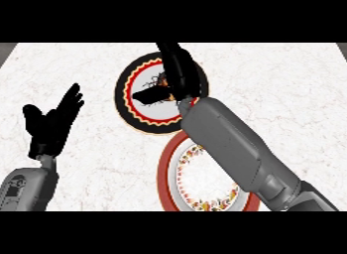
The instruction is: Pick the croissant from the plate and place it in the plate
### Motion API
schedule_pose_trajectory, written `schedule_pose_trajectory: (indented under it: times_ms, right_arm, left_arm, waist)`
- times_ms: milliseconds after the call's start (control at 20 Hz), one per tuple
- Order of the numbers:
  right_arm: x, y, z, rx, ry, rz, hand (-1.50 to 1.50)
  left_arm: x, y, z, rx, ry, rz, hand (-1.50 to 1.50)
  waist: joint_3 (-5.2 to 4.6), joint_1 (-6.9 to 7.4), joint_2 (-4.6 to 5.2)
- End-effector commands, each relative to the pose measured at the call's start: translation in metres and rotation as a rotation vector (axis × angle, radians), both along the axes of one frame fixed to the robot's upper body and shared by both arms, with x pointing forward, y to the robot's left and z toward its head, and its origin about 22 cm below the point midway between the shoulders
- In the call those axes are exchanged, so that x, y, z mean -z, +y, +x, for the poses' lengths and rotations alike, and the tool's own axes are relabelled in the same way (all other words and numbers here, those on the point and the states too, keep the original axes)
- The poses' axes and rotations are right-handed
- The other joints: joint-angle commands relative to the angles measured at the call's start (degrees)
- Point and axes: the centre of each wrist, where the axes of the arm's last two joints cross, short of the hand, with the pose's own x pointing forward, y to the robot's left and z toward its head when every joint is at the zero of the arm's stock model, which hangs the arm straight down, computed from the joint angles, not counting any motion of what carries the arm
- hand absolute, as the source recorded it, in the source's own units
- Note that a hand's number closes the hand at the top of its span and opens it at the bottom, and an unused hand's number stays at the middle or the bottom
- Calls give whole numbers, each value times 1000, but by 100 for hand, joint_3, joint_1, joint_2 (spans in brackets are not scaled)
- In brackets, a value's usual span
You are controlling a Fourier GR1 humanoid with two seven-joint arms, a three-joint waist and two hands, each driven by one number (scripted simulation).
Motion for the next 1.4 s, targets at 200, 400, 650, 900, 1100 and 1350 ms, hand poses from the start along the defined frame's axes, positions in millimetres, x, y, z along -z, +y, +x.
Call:
schedule_pose_trajectory:
  times_ms: [200,400,650,900,1100,1350]
  right_arm:
    - [-17,-12,-2,-83,263,319,-150]
    - [5,-45,11,-141,297,336,-150]
    - [-4,-58,2,-167,231,304,-150]
    - [16,-90,8,-154,235,300,-150]
    - [30,-113,9,-123,214,306,-150]
    - [43,-117,21,-97,234,303,-150]
  left_arm:
    - [7,-4,-11,-6,-15,13,0]
    - [5,10,-17,-26,-2,-2,0]
    - [12,14,-9,-25,-1,10,0]
    - [3,8,-10,-44,-18,-6,0]
    - [13,9,-21,-48,-13,4,0]
    - [-14,9,-12,-26,5,1,0]
  waist:
    - [-1,-52,-20]
    - [-2,-114,-20]
    - [-5,-205,-45]
    - [-4,-184,-41]
    - [-4,-175,-41]
    - [-2,-134,-32]
